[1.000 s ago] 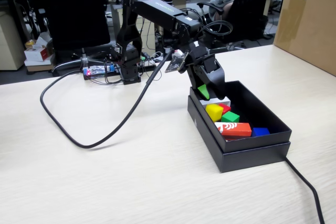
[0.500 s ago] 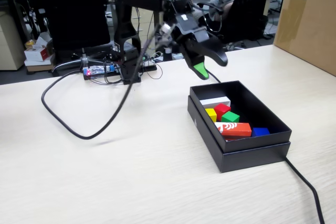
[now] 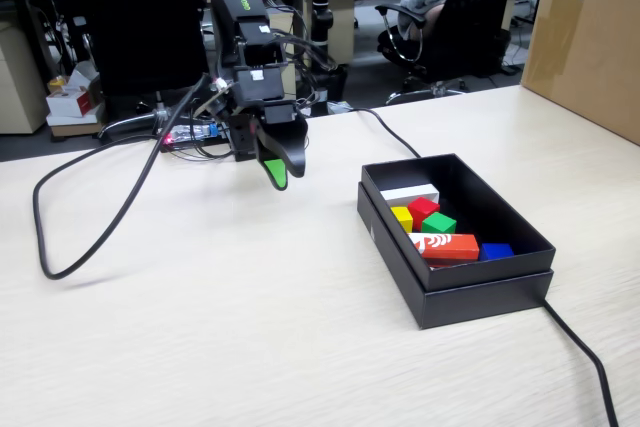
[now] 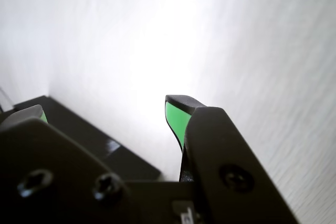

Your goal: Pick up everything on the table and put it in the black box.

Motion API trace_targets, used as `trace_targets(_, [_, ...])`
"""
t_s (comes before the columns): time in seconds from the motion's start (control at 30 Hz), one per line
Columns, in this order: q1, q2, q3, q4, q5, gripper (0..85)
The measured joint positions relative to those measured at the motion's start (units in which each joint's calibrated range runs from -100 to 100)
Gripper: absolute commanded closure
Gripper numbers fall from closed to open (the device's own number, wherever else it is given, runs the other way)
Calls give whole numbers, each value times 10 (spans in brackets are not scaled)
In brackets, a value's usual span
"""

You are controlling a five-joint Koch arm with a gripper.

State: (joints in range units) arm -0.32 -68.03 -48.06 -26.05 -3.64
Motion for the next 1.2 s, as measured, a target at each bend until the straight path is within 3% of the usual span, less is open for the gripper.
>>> trace_targets(0.43, [-11, -228, -358, 272, -4, 390])
trace_targets(0.77, [-4, -307, -485, 341, -2, 371])
trace_targets(1.03, [17, -285, -487, 344, 30, 378])
trace_targets(1.2, [15, -271, -487, 354, 35, 375])
